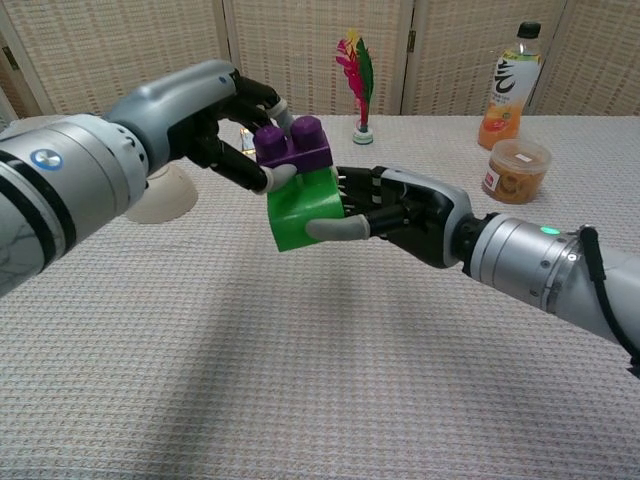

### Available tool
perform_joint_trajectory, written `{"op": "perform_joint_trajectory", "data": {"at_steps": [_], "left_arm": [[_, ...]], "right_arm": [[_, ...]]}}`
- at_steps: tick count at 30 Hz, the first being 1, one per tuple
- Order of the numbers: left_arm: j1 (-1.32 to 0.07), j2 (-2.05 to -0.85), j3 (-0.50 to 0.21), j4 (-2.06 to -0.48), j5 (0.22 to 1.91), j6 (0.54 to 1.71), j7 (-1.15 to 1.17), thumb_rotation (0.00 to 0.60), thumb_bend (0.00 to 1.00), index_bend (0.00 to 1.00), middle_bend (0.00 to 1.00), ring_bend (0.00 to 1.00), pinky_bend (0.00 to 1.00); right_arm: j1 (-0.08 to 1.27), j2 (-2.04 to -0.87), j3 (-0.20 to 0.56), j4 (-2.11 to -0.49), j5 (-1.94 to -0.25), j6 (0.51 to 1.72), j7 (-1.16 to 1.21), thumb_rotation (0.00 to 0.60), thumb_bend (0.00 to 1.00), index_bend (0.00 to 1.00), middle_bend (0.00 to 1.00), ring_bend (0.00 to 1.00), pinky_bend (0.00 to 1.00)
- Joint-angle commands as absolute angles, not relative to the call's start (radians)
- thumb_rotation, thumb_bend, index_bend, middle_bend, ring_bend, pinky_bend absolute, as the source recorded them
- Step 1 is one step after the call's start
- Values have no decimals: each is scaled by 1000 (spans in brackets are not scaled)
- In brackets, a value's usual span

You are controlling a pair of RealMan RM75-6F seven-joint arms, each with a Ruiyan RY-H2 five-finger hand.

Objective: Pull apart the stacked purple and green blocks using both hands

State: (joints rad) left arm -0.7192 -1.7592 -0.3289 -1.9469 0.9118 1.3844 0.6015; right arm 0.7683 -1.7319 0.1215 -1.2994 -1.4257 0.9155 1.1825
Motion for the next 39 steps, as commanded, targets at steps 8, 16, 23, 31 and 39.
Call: {"op": "perform_joint_trajectory", "data": {"at_steps": [8,16,23,31,39], "left_arm": [[-721,-1710,-357,-1983,912,1390,603,600,654,752,695,236,0],[-692,-1651,-351,-1979,906,1392,568,600,654,752,695,237,0],[-633,-1571,-290,-1902,964,1337,437,600,658,752,695,236,0],[-588,-1573,-188,-1690,1094,1209,174,600,658,752,695,226,0],[-558,-1640,-138,-1464,1213,1137,-108,600,661,752,695,223,0]], "right_arm": [[748,-1741,114,-1266,-1445,917,1171,600,239,790,119,91,9],[684,-1659,132,-1362,-1454,1077,742,600,239,791,132,91,11],[631,-1422,106,-1565,-1403,1097,236,600,239,792,133,92,11],[587,-1247,63,-1729,-1306,1091,-125,600,239,791,139,91,12],[552,-1271,18,-1691,-1255,1086,-291,600,239,791,139,91,12]]}}
